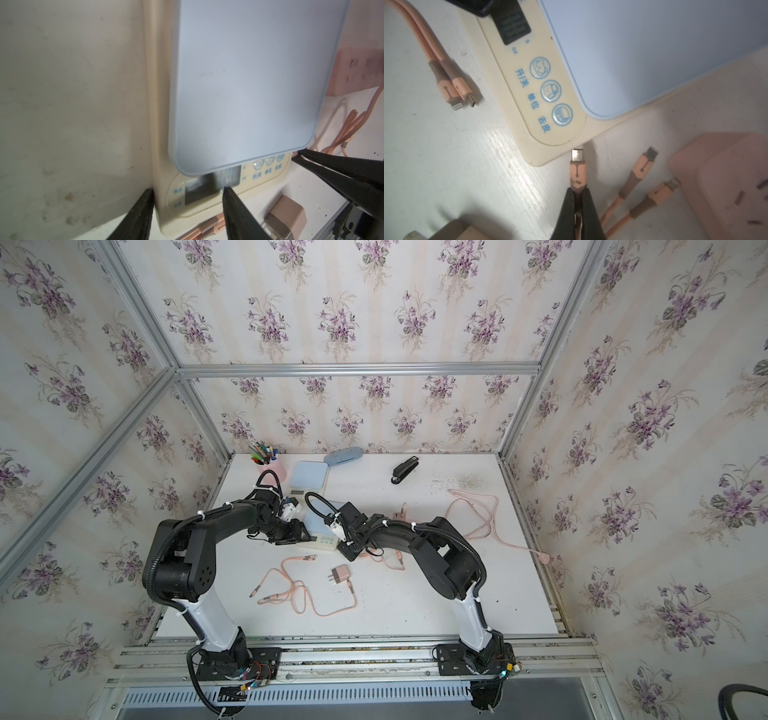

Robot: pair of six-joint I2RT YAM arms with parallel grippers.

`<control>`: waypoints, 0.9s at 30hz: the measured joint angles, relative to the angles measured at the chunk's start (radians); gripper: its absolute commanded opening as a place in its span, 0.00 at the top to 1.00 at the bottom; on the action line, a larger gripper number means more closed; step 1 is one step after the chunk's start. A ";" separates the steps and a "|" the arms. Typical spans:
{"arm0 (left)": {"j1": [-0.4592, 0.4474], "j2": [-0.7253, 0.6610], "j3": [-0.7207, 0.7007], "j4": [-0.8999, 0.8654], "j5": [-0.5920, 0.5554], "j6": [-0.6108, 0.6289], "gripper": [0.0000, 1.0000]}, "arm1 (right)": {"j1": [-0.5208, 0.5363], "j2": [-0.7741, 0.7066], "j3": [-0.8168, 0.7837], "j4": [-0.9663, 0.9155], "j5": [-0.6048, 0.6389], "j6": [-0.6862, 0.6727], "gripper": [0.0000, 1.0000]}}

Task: Charge the electronic scale
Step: Insert the charging cable into the electronic scale.

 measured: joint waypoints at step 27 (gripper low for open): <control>-0.002 0.002 0.003 -0.005 -0.002 0.002 0.44 | -0.002 -0.017 -0.022 0.032 0.007 0.010 1.00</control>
